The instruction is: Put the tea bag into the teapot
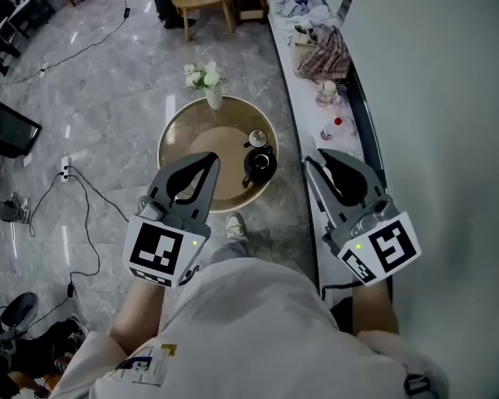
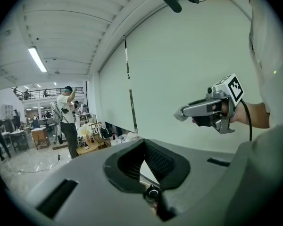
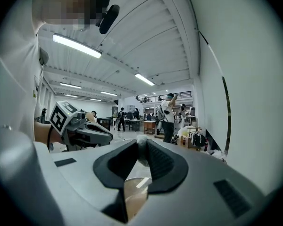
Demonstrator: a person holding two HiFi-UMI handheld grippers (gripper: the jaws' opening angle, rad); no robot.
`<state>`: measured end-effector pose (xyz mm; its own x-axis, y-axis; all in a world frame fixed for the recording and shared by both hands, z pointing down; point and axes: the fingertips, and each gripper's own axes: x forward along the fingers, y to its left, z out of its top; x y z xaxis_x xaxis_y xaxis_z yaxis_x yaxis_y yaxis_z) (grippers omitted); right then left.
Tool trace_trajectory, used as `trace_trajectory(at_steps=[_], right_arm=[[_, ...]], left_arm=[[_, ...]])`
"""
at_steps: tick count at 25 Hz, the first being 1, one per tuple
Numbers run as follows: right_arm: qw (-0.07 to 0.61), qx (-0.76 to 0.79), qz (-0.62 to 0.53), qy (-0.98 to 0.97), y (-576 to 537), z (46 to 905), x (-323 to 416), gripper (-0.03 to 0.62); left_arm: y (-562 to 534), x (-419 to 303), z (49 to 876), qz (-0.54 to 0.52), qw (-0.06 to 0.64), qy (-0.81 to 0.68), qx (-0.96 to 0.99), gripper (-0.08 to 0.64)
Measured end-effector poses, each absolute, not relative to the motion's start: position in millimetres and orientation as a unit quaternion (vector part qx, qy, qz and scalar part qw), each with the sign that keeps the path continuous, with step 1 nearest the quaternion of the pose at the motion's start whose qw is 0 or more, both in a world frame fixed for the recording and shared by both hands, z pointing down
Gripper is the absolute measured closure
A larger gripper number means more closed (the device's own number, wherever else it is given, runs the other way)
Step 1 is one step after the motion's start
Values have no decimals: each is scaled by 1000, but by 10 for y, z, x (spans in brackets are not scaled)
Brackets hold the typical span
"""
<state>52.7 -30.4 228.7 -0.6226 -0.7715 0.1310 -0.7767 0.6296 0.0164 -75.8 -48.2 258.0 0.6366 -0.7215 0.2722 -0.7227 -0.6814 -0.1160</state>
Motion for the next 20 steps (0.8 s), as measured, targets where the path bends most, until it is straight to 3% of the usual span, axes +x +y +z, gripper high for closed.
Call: trace_trajectory(at_steps=[20], right_arm=[[90,458,14,-884,-1330,2346,-43,533]], left_arm=[[-1578,-1270,2820,124,25,-372,919,552]])
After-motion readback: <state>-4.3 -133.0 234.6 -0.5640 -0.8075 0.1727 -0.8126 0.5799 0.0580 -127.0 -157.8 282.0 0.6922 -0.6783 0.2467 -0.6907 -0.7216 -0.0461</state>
